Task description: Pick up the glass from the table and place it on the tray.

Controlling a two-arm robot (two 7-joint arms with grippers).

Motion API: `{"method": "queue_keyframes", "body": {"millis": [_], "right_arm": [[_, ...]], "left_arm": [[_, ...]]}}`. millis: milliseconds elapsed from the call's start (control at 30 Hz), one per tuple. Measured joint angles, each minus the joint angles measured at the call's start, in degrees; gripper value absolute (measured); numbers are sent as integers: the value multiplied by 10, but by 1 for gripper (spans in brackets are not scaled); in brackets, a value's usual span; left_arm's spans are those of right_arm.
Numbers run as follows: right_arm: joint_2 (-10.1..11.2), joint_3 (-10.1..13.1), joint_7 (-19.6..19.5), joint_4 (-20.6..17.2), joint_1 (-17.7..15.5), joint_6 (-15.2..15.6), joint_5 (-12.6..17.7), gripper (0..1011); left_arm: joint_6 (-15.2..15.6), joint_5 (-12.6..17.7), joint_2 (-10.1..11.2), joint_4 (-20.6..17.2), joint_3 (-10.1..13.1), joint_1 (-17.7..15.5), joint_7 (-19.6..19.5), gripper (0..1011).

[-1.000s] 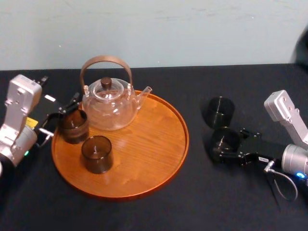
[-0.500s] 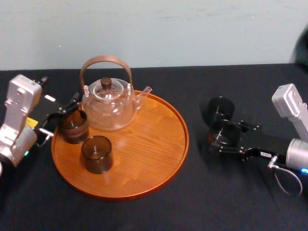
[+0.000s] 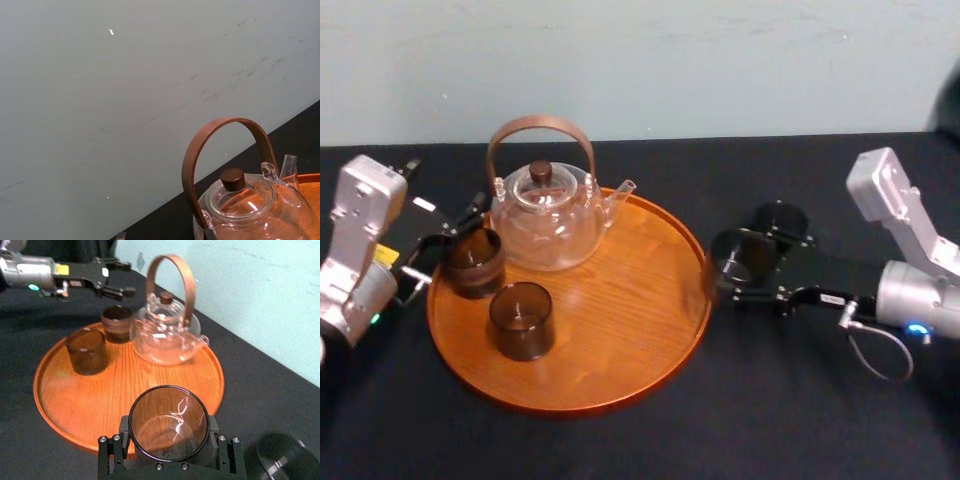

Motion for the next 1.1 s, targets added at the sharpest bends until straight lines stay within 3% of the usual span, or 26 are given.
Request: {"method": "queue_keyframes", "body": {"millis": [367,1100], "right_arm": [[-42,-51,24,23,51,-10,-4,902],[-91,-116,41,86,89,-25,-14,902]], "left_arm": [[0,0,0,0,0,0,0,1001],[0,0,0,0,0,0,0,1001]]}}
